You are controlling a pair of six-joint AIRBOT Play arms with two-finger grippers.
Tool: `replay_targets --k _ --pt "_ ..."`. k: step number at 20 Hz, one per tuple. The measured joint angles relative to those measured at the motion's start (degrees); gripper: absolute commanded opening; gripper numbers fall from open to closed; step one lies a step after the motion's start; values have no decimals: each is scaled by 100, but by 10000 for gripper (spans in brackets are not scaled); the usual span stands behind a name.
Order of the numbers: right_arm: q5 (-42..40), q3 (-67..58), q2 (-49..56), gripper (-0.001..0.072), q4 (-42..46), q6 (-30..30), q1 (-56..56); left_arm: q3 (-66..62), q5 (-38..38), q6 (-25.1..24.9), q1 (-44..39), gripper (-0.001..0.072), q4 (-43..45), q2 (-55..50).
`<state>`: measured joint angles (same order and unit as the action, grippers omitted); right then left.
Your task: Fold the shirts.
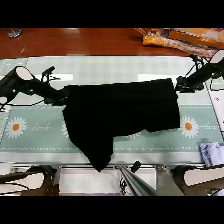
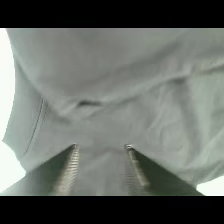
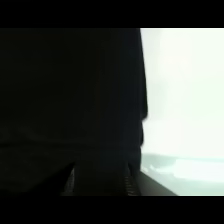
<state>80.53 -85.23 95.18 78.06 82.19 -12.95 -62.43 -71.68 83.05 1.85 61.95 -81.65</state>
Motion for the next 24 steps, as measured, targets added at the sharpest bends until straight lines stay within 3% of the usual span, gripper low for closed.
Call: replay_targets --k 5,12,20,22,24 --pt "627 439 -284 496 92 -240 -468 579 -568 -225 136 669 13 424" --pt "50 1784 -1086 495 -1193 -1088 -1416 2509 -286 -678 304 664 -328 1576" --pt "-138 2031 -1220 495 -1720 -1360 -1650 3517 -131 -1049 479 659 -772 1849" --pt "-142 2039 -1222 495 -1753 -1368 -1659 3665 26 -1097 483 436 -988 1860" --pt "-133 2044 -1226 495 -1792 -1379 -1665 3816 302 -1198 485 425 -1366 1858"
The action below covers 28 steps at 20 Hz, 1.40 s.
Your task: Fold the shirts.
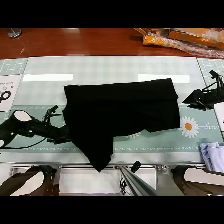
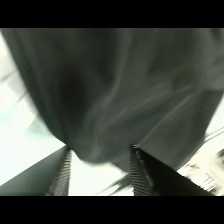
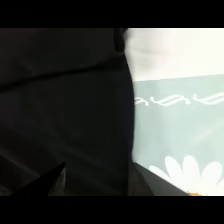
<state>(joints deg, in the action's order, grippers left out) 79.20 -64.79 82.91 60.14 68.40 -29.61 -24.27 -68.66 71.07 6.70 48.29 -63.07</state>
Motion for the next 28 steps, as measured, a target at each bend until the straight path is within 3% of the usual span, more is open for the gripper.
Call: replay_targets --k 1,2,3,4,8,10,21,22,24,26,27,28 --pt "13 4 0 495 -15 -2 0 74 173 -68 -2 367 -249 -13" --pt "37 4 0 495 -42 0 0 133 341 -131 -2 245 -492 -33" --pt "52 4 0 495 -66 0 0 181 485 -197 -2 54 -710 -63" --pt "70 4 0 495 -81 0 0 219 601 -260 4 26 -894 -96" --pt "127 28 0 498 186 2 -15 289 833 -387 4 26 -1239 -170" --pt "129 168 0 590 317 2 -109 299 846 -409 4 26 -1314 -186" --pt "-96 1602 -9 572 87 -417 -448 310 754 -446 4 26 -1381 -195" --pt "-114 1690 -11 552 -11 -428 -448 310 754 -446 4 26 -1381 -197" --pt "-278 1832 -11 384 -146 -437 -431 310 774 -444 4 25 -1381 -197" --pt "-490 1923 4 82 -138 -459 -286 310 815 -444 4 26 -1384 -197" --pt "-529 1947 4 33 -87 -459 -195 308 833 -444 4 25 -1381 -197" --pt "-535 1954 0 33 -81 -470 -92 297 835 -444 4 26 -1384 -197"
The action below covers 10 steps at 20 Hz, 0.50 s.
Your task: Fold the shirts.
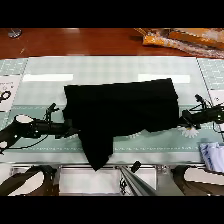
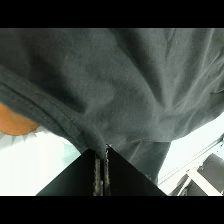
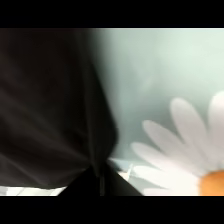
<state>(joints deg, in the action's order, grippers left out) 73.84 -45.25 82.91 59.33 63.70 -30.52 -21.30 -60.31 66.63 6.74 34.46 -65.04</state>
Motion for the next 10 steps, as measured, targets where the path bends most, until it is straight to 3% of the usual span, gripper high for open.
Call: replay_targets --k 6,10 --pt "-74 -728 -459 31 -33 4 173 -699 -256 -72 17 25 13 247" --pt "-472 -1534 -721 31 -743 83 328 -1670 -240 -20 90 25 9 566"
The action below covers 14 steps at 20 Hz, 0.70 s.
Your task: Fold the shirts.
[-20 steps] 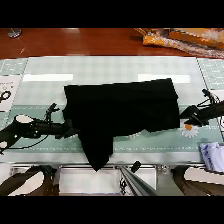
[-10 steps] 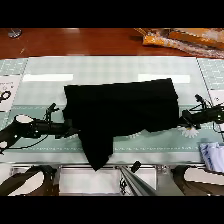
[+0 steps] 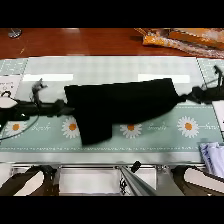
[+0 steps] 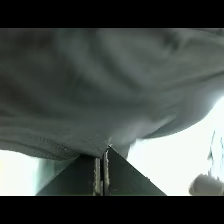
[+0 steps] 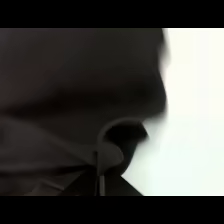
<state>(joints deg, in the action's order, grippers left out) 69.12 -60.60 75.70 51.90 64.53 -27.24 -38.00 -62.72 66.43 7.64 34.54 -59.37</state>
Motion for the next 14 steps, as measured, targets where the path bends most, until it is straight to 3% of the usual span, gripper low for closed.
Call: replay_targets --k 9,14 --pt "-1829 -584 485 30 -533 302 754 -966 850 256 96 25 -74 -820" --pt "-2422 -732 883 31 -682 363 870 -1895 1034 275 146 25 -216 -1685"
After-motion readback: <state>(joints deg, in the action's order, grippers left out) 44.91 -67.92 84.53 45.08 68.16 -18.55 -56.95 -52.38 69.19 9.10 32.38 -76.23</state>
